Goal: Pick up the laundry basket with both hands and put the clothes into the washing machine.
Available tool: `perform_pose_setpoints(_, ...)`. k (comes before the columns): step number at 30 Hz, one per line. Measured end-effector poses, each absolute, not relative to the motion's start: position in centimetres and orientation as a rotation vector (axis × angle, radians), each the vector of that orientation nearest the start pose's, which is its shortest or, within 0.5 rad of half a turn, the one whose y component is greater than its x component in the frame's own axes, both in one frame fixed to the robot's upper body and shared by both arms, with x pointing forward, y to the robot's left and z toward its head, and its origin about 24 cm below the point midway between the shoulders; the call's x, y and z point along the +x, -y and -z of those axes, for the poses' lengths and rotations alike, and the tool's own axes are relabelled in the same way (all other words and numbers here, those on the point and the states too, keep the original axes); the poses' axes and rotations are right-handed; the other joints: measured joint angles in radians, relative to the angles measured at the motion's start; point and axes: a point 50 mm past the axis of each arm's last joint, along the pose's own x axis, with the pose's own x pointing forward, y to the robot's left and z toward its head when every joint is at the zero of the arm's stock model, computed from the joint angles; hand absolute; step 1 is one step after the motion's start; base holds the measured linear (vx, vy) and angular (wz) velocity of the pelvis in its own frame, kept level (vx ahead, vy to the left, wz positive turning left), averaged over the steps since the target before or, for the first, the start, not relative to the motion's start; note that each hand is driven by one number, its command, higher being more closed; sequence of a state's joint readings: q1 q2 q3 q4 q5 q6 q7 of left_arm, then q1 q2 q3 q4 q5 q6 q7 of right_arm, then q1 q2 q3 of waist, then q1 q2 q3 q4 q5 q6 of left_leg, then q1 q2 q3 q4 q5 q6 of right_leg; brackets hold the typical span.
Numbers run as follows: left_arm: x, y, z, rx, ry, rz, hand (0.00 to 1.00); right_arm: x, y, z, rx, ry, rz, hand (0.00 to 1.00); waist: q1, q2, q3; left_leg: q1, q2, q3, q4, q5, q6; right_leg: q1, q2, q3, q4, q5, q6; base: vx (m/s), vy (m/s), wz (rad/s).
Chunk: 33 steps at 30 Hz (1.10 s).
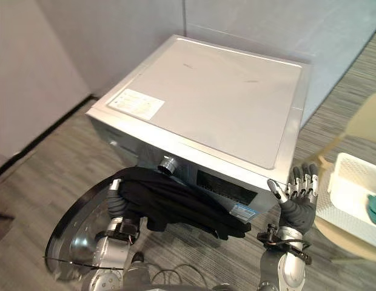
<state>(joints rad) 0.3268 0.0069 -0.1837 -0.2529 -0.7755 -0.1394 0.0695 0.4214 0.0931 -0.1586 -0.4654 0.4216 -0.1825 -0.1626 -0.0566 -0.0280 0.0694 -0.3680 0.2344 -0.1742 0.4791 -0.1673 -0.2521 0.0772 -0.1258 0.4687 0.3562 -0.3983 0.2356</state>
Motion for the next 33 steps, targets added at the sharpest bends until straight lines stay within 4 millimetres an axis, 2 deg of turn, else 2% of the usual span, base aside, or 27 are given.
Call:
perform_pose_setpoints(1,19.0,-13.8,-3.9,-0.8,0.009,-0.055,1.0,15.7,21.5,-7.0,0.406,0.238,0.5,0.0,-0.003,-0.002,0.002,-0.006,0.0,0.017,0.055,-0.005,-0.002,0.008,0.001,0.029,-0.021,0.074,0.011,0.28,0.522,-0.85)
perform_pose_setpoints(2,18.9,-13.7,-3.8,-0.8,0.008,-0.055,1.0,15.6,21.7,-6.7,0.402,0.222,0.515,0.0,-0.005,-0.005,0.0,-0.036,0.011,0.033,0.163,-0.005,0.0,0.016,-0.007,0.054,-0.059,0.168,0.002,0.25,0.511,-0.81)
perform_pose_setpoints(3,18.8,-13.6,-3.8,-0.801,0.006,-0.051,1.0,15.5,21.8,-6.6,0.4,0.22,0.52,0.0,0.001,0.006,0.0,-0.061,0.012,0.044,0.189,-0.04,-0.008,0.019,-0.016,0.059,-0.076,0.202,0.006,0.15,0.513,-1.02)
perform_pose_setpoints(4,18.8,-13.2,-3.8,-0.803,0.0,-0.027,1.0,15.4,22.0,-6.5,0.397,0.224,0.536,0.0,-0.003,0.014,-0.04,-0.045,0.017,0.082,0.126,-0.084,0.056,-0.013,-0.025,0.059,-0.109,0.259,0.024,0.16,0.453,-0.83)
perform_pose_setpoints(5,18.9,-13.3,-3.8,-0.792,0.0,-0.018,1.0,15.4,22.2,-6.3,0.393,0.216,0.542,0.0,-0.016,0.003,-0.05,-0.052,0.004,0.115,0.119,-0.092,0.065,-0.041,-0.045,0.063,-0.11,0.286,0.026,0.14,0.427,-0.79)
perform_pose_setpoints(7,19.2,-13.5,-3.8,-0.768,-0.002,-0.004,1.0,15.3,22.3,-6.1,0.388,0.201,0.543,0.0,-0.017,0.007,-0.052,-0.049,0.01,0.157,0.106,-0.087,0.074,-0.099,-0.046,0.054,-0.102,0.386,0.025,0.1,0.224,-0.62)
perform_pose_setpoints(8,19.2,-13.6,-3.7,-0.76,-0.007,-0.003,1.0,15.3,22.3,-6.0,0.388,0.192,0.542,0.0,-0.014,0.007,-0.051,-0.037,0.012,0.168,0.096,-0.084,0.078,-0.115,-0.045,0.041,-0.09,0.418,0.026,0.1,0.214,-0.82)
perform_pose_setpoints(9,19.1,-13.7,-3.7,-0.75,-0.01,-0.002,1.0,15.3,22.2,-5.8,0.388,0.175,0.54,0.0,-0.008,0.017,-0.05,0.014,0.029,0.212,0.039,-0.079,0.087,-0.176,-0.026,-0.031,-0.009,0.492,0.013,0.1,0.178,-0.72)
perform_pose_setpoints(10,19.1,-13.8,-3.7,-0.749,-0.01,-0.004,1.0,15.3,22.1,-5.6,0.391,0.167,0.535,0.0,-0.008,0.032,-0.044,0.041,0.037,0.226,0.006,-0.071,0.1,-0.216,-0.015,-0.065,0.036,0.511,-0.007,0.14,0.134,-0.79)
perform_pose_setpoints(11,19.1,-14.0,-3.6,-0.748,-0.007,-0.016,1.0,15.5,21.7,-5.3,0.397,0.15,0.514,0.0,-0.014,0.039,-0.04,0.097,0.055,0.267,-0.065,-0.06,0.119,-0.257,-0.007,-0.136,0.084,0.422,-0.058,0.09,0.019,-0.67)
perform_pose_setpoints(12,18.9,-14.2,-3.5,-0.751,-0.006,-0.034,1.0,15.6,21.3,-5.3,0.402,0.143,0.49,0.0,-0.013,0.04,-0.04,0.141,0.059,0.296,-0.113,-0.06,0.119,-0.277,0.011,-0.183,0.083,0.317,-0.096,0.08,-0.058,-0.72)
perform_pose_setpoints(13,18.4,-14.5,-3.2,-0.755,-0.004,-0.062,1.0,15.8,20.9,-5.3,0.407,0.142,0.46,0.0,-0.012,0.04,-0.04,0.172,0.062,0.322,-0.146,-0.06,0.119,-0.294,0.048,-0.214,0.074,0.253,-0.103,0.03,-0.109,-0.55)
perform_pose_setpoints(14,18.0,-14.6,-3.0,-0.755,-0.012,-0.07,1.0,15.8,20.6,-5.3,0.412,0.14,0.432,0.0,-0.011,0.038,-0.041,0.191,0.061,0.337,-0.165,-0.06,0.119,-0.305,0.103,-0.223,0.055,0.228,-0.094,0.02,-0.197,-0.47)
perform_pose_setpoints(15,17.7,-14.6,-2.7,-0.765,-0.023,-0.084,1.0,15.9,20.1,-5.4,0.415,0.145,0.39,0.0,-0.002,0.031,-0.047,0.204,0.053,0.361,-0.166,-0.06,0.117,-0.327,0.134,-0.276,0.051,0.217,-0.136,0.05,-0.216,-0.55)
perform_pose_setpoints(16,17.4,-14.3,-2.5,-0.79,-0.03,-0.101,1.0,16.1,19.8,-5.5,0.414,0.144,0.355,0.0,0.016,0.051,-0.058,0.206,0.063,0.372,-0.168,-0.059,0.114,-0.323,0.151,-0.273,0.038,0.219,-0.134,0.05,-0.173,-0.46)
perform_pose_setpoints(19,17.5,-13.6,-2.5,-0.826,-0.035,-0.102,1.0,16.6,19.0,-5.7,0.424,0.151,0.301,0.0,0.024,0.087,-0.065,0.216,0.064,0.37,-0.241,-0.032,0.103,-0.315,0.156,-0.277,-0.028,0.204,-0.158,0.03,-0.134,-0.11)
perform_pose_setpoints(22,18.3,-13.3,-3.2,-0.833,-0.001,-0.075,1.0,16.5,18.8,-5.5,0.429,0.138,0.292,0.0,0.043,0.087,-0.064,0.238,0.063,0.363,-0.296,0.009,0.091,-0.29,0.15,-0.28,-0.077,0.204,-0.158,-0.04,-0.095,0.04)
perform_pose_setpoints(26,18.4,-11.9,-3.3,-0.842,-0.029,0.008,1.0,16.4,18.8,-5.4,0.426,0.133,0.304,0.0,0.039,0.08,-0.068,0.257,0.04,0.368,-0.299,0.01,0.092,-0.236,0.127,-0.275,-0.131,0.208,-0.154,-0.07,0.011,0.04)
perform_pose_setpoints(30,18.3,-11.5,-3.2,-0.846,-0.045,0.027,1.0,16.1,18.9,-5.3,0.423,0.126,0.312,0.0,0.032,0.073,-0.068,0.255,0.03,0.366,-0.286,0.009,0.093,-0.214,0.113,-0.274,-0.166,0.226,-0.152,-0.04,0.061,0.03)
perform_pose_setpoints(33,17.8,-11.5,-2.8,-0.847,-0.066,0.018,1.0,15.7,19.1,-5.3,0.417,0.126,0.32,0.0,0.031,0.082,-0.056,0.235,0.03,0.356,-0.21,0.002,0.099,-0.211,0.106,-0.282,-0.144,0.216,-0.153,0.04,0.012,0.1)
